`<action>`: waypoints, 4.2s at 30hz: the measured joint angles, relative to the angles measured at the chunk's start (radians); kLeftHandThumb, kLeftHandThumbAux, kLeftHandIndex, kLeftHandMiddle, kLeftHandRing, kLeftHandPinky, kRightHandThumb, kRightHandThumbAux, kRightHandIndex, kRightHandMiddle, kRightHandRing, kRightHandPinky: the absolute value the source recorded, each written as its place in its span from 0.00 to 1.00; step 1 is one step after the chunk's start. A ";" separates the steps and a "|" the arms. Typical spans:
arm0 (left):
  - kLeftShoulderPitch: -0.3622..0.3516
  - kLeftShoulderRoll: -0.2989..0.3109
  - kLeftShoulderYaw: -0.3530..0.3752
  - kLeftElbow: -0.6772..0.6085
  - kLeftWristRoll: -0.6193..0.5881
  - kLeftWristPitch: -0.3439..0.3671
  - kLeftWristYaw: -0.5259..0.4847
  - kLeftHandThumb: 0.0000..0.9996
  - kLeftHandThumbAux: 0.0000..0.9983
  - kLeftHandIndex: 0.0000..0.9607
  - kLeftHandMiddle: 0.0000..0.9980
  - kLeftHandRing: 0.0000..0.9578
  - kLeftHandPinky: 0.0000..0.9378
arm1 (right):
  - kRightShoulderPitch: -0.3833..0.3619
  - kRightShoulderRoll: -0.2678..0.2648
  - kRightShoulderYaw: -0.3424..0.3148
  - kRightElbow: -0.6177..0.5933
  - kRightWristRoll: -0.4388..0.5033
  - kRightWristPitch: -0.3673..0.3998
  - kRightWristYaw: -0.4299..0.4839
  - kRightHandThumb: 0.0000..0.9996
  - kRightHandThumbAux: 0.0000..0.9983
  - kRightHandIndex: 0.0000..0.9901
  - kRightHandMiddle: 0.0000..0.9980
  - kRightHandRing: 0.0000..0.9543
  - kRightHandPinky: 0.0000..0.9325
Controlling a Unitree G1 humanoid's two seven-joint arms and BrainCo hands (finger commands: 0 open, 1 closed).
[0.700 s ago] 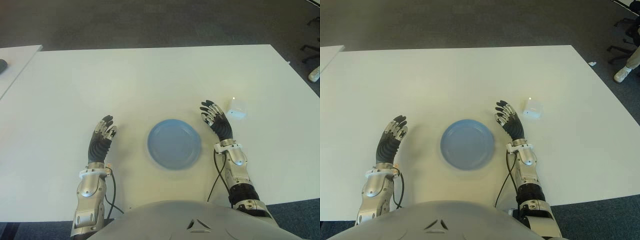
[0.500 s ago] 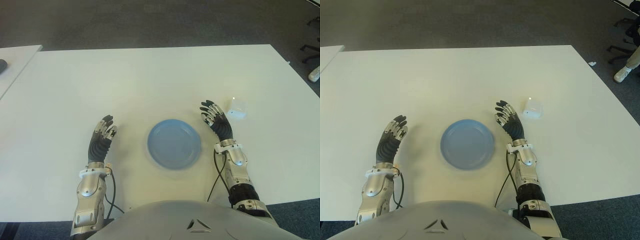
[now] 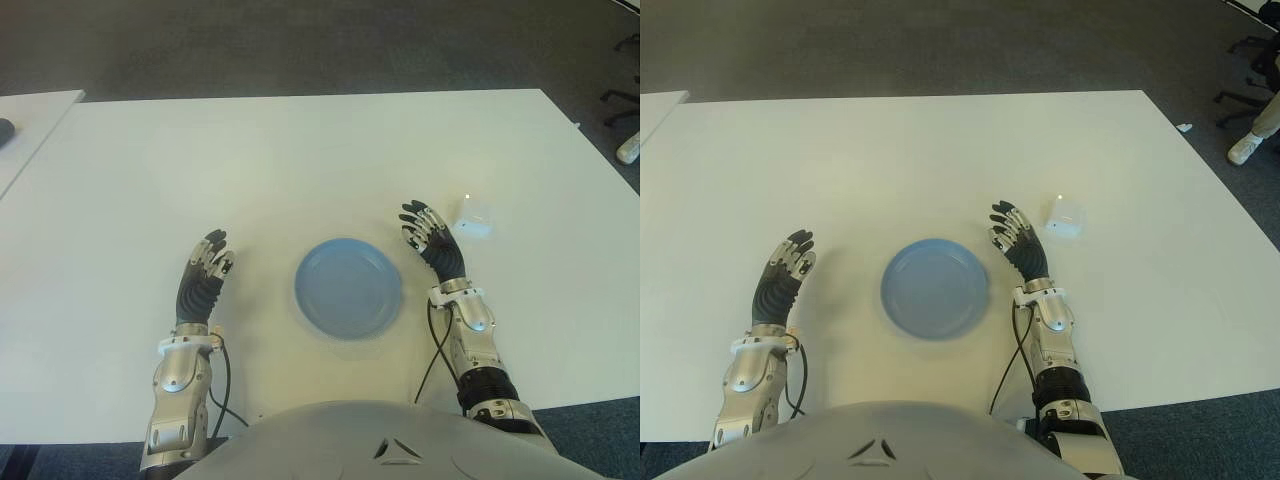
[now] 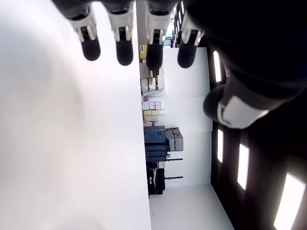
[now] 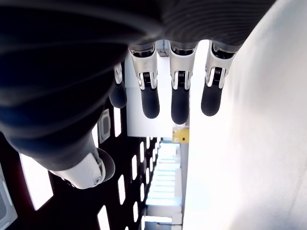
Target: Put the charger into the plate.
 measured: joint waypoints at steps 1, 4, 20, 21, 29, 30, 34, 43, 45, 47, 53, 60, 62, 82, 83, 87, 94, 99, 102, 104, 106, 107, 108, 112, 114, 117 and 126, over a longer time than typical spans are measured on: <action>-0.001 0.000 0.000 0.001 -0.002 0.000 0.000 0.30 0.53 0.16 0.14 0.12 0.12 | -0.001 0.000 0.000 -0.003 0.000 0.003 -0.001 0.39 0.71 0.14 0.20 0.22 0.24; -0.005 0.000 0.001 0.004 -0.005 0.000 0.000 0.30 0.53 0.16 0.14 0.12 0.13 | -0.013 -0.001 -0.004 -0.006 0.002 0.027 -0.003 0.39 0.70 0.14 0.21 0.22 0.22; -0.033 0.001 -0.002 0.055 -0.002 -0.042 0.000 0.29 0.57 0.16 0.15 0.14 0.16 | -0.183 -0.039 -0.040 -0.159 0.038 0.124 -0.036 0.45 0.63 0.16 0.23 0.19 0.13; -0.037 0.001 -0.002 0.059 -0.002 -0.045 0.000 0.30 0.58 0.16 0.15 0.14 0.16 | -0.191 -0.040 -0.038 -0.174 0.037 0.124 -0.038 0.45 0.63 0.16 0.23 0.19 0.13; -0.051 0.000 -0.006 0.075 0.004 -0.054 -0.001 0.29 0.56 0.16 0.15 0.14 0.16 | -0.221 -0.054 -0.028 -0.202 0.014 0.138 -0.041 0.47 0.60 0.15 0.20 0.18 0.16; -0.051 -0.001 -0.007 0.075 0.004 -0.054 -0.001 0.29 0.56 0.16 0.15 0.15 0.17 | -0.226 -0.062 -0.027 -0.201 0.007 0.139 -0.042 0.47 0.59 0.14 0.20 0.18 0.16; -0.052 -0.009 -0.012 0.074 0.005 -0.049 0.000 0.31 0.54 0.16 0.16 0.15 0.17 | -0.299 -0.119 -0.026 -0.125 -0.078 0.091 -0.084 0.47 0.59 0.13 0.19 0.17 0.16; -0.054 -0.022 -0.025 0.073 0.012 -0.043 0.000 0.32 0.53 0.17 0.16 0.15 0.16 | -0.377 -0.211 0.000 0.000 -0.256 -0.017 -0.225 0.43 0.58 0.13 0.20 0.18 0.14; -0.054 -0.022 -0.025 0.073 0.013 -0.044 0.000 0.32 0.53 0.17 0.16 0.14 0.16 | -0.380 -0.236 0.017 0.022 -0.319 -0.029 -0.268 0.42 0.58 0.13 0.21 0.18 0.14; -0.053 -0.020 -0.025 0.073 0.013 -0.044 0.000 0.31 0.53 0.17 0.15 0.14 0.15 | -0.383 -0.262 0.032 0.038 -0.381 -0.030 -0.313 0.41 0.58 0.13 0.21 0.18 0.13; -0.053 -0.015 -0.025 0.080 0.011 -0.050 -0.004 0.31 0.53 0.16 0.14 0.13 0.14 | -0.413 -0.323 0.068 0.061 -0.536 -0.030 -0.471 0.38 0.58 0.13 0.21 0.18 0.13; -0.056 -0.009 -0.026 0.093 0.012 -0.055 -0.009 0.29 0.53 0.16 0.14 0.13 0.14 | -0.472 -0.401 0.128 0.098 -0.698 0.022 -0.618 0.41 0.56 0.13 0.16 0.14 0.13; -0.057 -0.009 -0.028 0.093 0.013 -0.055 -0.009 0.30 0.53 0.16 0.15 0.13 0.14 | -0.506 -0.432 0.156 0.155 -0.742 0.047 -0.645 0.43 0.56 0.12 0.15 0.13 0.13; -0.049 0.006 0.003 0.128 -0.021 -0.107 -0.038 0.27 0.59 0.16 0.14 0.12 0.14 | -0.644 -0.622 0.347 0.473 -0.873 0.179 -0.669 0.49 0.58 0.07 0.10 0.11 0.16; -0.049 0.006 0.003 0.130 -0.023 -0.109 -0.041 0.27 0.59 0.16 0.14 0.12 0.14 | -0.646 -0.627 0.355 0.478 -0.872 0.179 -0.644 0.48 0.57 0.05 0.09 0.10 0.16; -0.049 0.008 0.002 0.138 -0.027 -0.123 -0.058 0.27 0.59 0.16 0.14 0.12 0.13 | -0.656 -0.647 0.382 0.513 -0.867 0.178 -0.537 0.45 0.54 0.01 0.06 0.07 0.13; -0.049 0.012 0.005 0.146 -0.041 -0.129 -0.075 0.28 0.60 0.17 0.15 0.14 0.17 | -0.657 -0.665 0.408 0.575 -0.858 0.159 -0.479 0.44 0.51 0.00 0.04 0.05 0.13; -0.051 0.018 0.011 0.158 -0.051 -0.151 -0.093 0.28 0.62 0.17 0.17 0.16 0.19 | -0.657 -0.670 0.419 0.581 -0.848 0.154 -0.474 0.44 0.51 0.00 0.04 0.05 0.13; -0.055 0.019 0.013 0.161 -0.057 -0.163 -0.101 0.29 0.63 0.18 0.17 0.17 0.20 | -0.657 -0.672 0.423 0.581 -0.844 0.153 -0.474 0.44 0.51 0.00 0.04 0.05 0.13; -0.056 0.020 0.015 0.164 -0.064 -0.171 -0.106 0.29 0.63 0.18 0.17 0.17 0.20 | -0.657 -0.673 0.425 0.580 -0.841 0.153 -0.474 0.44 0.51 0.00 0.04 0.05 0.13; -0.056 0.020 0.018 0.168 -0.067 -0.179 -0.111 0.29 0.63 0.18 0.17 0.17 0.20 | -0.657 -0.673 0.427 0.579 -0.838 0.153 -0.474 0.44 0.51 0.00 0.04 0.05 0.13; -0.056 0.021 0.020 0.170 -0.068 -0.181 -0.114 0.29 0.63 0.18 0.17 0.17 0.20 | -0.657 -0.673 0.429 0.579 -0.837 0.153 -0.474 0.44 0.51 0.00 0.04 0.05 0.13; -0.056 0.022 0.021 0.172 -0.071 -0.182 -0.117 0.29 0.64 0.18 0.18 0.17 0.20 | -0.657 -0.673 0.430 0.578 -0.836 0.153 -0.474 0.44 0.51 0.00 0.04 0.05 0.13; -0.056 0.027 0.033 0.184 -0.079 -0.189 -0.125 0.30 0.65 0.18 0.18 0.18 0.22 | -0.657 -0.672 0.435 0.575 -0.834 0.153 -0.474 0.44 0.51 0.00 0.04 0.05 0.13; -0.058 0.030 0.038 0.190 -0.084 -0.191 -0.128 0.30 0.65 0.18 0.18 0.18 0.22 | -0.656 -0.672 0.435 0.580 -0.827 0.151 -0.475 0.44 0.50 0.00 0.05 0.06 0.12; -0.063 0.034 0.041 0.198 -0.085 -0.200 -0.136 0.30 0.66 0.18 0.18 0.18 0.21 | -0.631 -0.668 0.421 0.632 -0.788 0.126 -0.487 0.44 0.48 0.01 0.05 0.07 0.10; -0.077 0.041 0.046 0.227 -0.089 -0.223 -0.155 0.33 0.64 0.18 0.18 0.19 0.23 | -0.560 -0.622 0.418 0.723 -0.729 0.081 -0.516 0.42 0.45 0.01 0.05 0.06 0.09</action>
